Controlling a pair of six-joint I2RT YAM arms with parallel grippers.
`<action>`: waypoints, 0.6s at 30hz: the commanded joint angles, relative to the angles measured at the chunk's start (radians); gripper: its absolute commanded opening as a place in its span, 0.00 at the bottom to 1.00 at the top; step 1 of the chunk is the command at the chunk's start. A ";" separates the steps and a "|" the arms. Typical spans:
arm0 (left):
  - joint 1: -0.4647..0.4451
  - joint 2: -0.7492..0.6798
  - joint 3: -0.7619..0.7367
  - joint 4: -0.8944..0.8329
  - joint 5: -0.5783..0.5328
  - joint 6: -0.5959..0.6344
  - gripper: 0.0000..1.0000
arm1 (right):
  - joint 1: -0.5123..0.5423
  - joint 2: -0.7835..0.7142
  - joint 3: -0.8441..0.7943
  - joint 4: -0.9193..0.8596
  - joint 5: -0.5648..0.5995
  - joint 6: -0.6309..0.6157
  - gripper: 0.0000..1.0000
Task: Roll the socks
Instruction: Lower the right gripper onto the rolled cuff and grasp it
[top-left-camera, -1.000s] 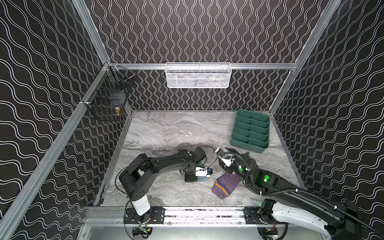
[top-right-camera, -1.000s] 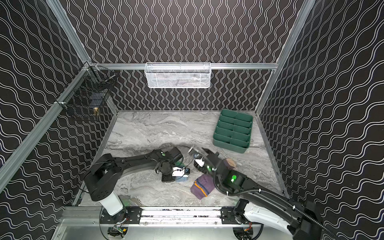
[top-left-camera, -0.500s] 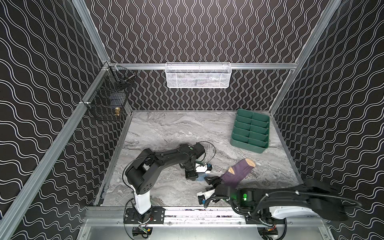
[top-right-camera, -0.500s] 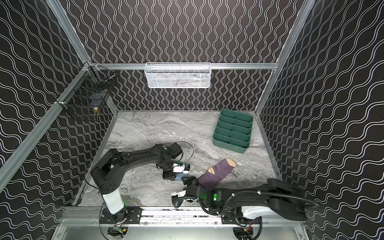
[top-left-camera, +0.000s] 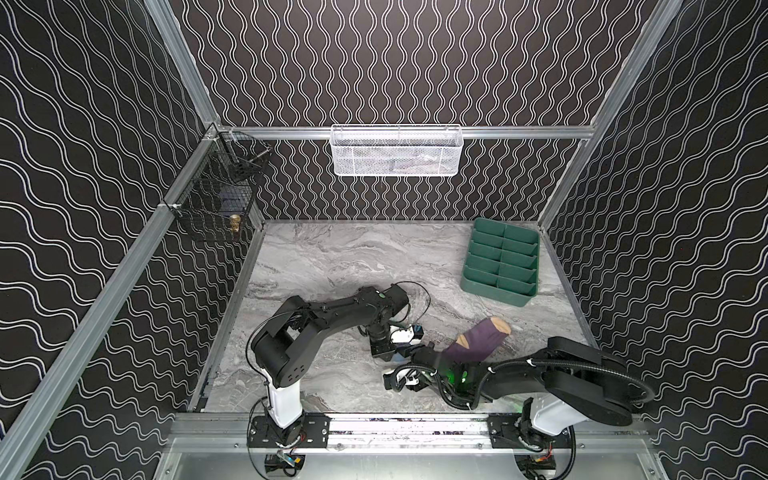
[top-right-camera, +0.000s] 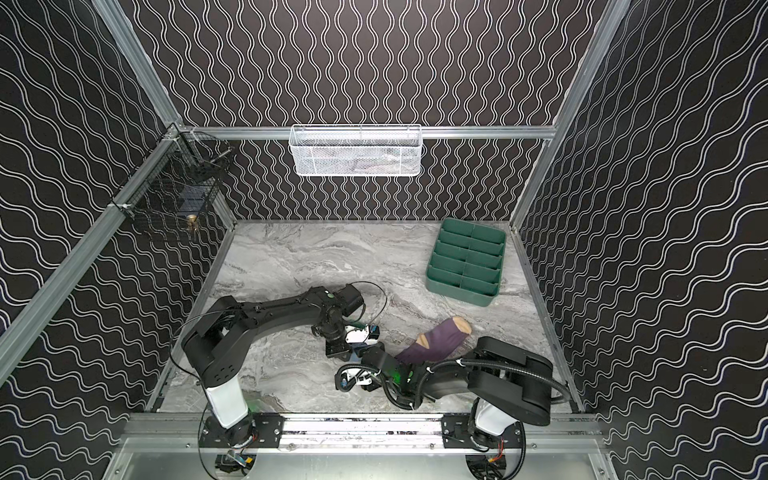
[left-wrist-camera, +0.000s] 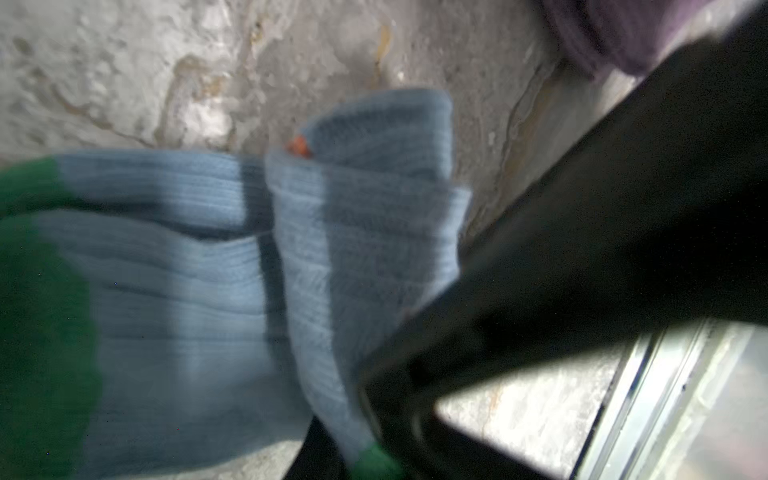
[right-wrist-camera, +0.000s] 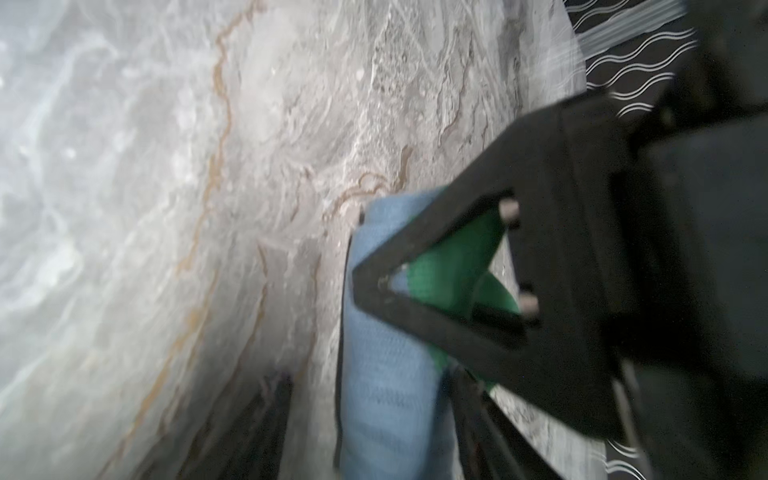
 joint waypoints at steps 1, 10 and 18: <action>-0.004 0.048 -0.032 0.007 -0.077 0.024 0.00 | -0.018 0.046 0.009 0.029 -0.006 0.001 0.62; -0.004 0.031 -0.030 0.012 -0.069 0.025 0.00 | -0.026 0.140 0.064 -0.109 -0.006 0.040 0.31; -0.003 0.001 -0.025 0.045 -0.131 -0.005 0.20 | -0.024 0.125 0.126 -0.319 -0.077 0.121 0.00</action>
